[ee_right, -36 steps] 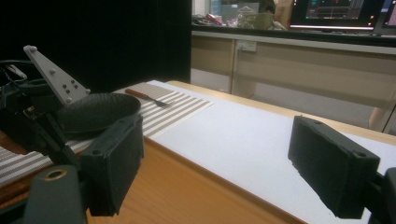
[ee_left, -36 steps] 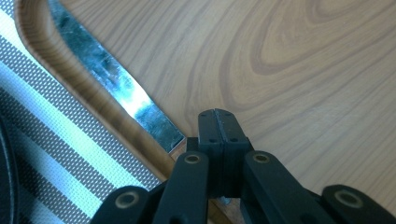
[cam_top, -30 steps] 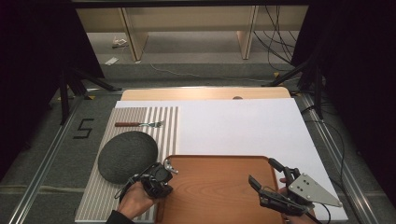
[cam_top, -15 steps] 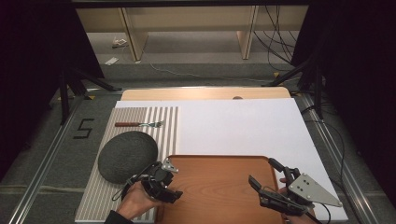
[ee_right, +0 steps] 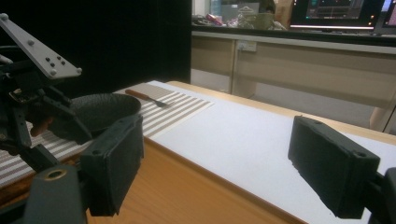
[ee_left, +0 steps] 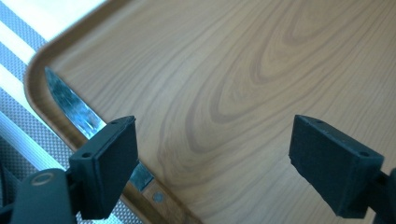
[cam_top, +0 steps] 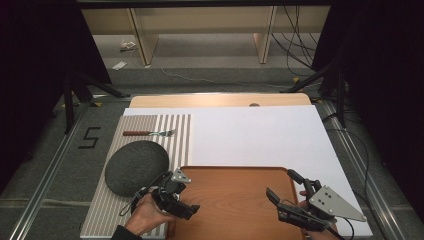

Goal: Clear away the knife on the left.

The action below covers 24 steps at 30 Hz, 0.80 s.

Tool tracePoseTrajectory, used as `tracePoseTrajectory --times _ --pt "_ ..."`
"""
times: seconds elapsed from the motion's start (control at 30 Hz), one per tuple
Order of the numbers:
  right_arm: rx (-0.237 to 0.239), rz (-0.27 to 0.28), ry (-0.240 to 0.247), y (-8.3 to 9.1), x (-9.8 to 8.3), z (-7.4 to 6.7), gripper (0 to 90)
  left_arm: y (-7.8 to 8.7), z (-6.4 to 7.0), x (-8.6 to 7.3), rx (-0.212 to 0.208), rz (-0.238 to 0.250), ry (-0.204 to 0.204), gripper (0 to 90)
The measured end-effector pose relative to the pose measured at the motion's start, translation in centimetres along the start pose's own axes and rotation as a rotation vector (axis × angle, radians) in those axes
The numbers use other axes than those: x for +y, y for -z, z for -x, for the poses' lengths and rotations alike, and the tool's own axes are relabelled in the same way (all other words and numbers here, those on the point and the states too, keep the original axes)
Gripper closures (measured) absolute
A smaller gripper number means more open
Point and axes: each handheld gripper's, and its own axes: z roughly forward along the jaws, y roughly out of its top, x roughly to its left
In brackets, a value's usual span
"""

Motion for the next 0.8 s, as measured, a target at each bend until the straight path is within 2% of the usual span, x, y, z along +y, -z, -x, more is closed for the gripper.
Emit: tracePoseTrajectory --times 0.13,0.57,0.8 --pt "-0.001 0.000 -0.002 0.0 0.0 0.0 19.3 0.4 0.1 0.1 -0.006 0.044 -0.001 10.7" --pt "0.001 0.001 -0.002 0.0 0.0 0.0 19.2 2.1 0.5 0.3 -0.026 0.259 -0.018 7.0" --pt "0.001 0.000 -0.004 0.1 0.0 0.0 19.2 2.7 0.5 0.2 -0.022 0.336 -0.029 7.0"
